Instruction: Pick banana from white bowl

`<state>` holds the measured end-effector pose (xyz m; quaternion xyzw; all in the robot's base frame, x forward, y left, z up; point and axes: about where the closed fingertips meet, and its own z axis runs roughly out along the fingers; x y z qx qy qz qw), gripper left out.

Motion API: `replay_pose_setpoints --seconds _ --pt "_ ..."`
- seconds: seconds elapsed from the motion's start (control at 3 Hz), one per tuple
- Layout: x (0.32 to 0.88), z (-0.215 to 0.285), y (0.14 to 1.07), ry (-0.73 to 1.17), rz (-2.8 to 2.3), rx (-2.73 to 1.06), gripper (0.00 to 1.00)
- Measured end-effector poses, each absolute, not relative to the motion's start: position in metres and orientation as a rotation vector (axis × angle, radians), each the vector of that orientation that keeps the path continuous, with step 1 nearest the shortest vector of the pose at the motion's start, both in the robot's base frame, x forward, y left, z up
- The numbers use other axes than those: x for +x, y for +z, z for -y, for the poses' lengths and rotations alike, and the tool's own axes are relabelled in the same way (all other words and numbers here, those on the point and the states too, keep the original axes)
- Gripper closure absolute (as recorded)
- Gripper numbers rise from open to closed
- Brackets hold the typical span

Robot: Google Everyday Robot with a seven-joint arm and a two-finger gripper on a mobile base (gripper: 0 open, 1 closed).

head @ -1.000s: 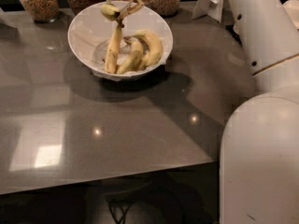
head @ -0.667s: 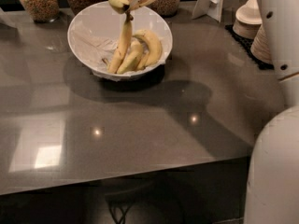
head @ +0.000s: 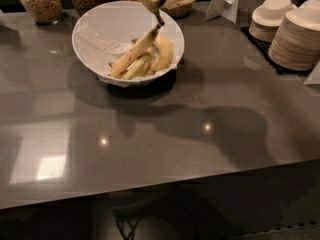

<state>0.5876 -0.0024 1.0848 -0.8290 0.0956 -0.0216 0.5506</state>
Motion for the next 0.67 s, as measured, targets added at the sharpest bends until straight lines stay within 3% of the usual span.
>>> replay_pose_setpoints --seconds 0.67 --pt "0.544 0.024 1.097 0.001 -0.243 -1.950 1.00"
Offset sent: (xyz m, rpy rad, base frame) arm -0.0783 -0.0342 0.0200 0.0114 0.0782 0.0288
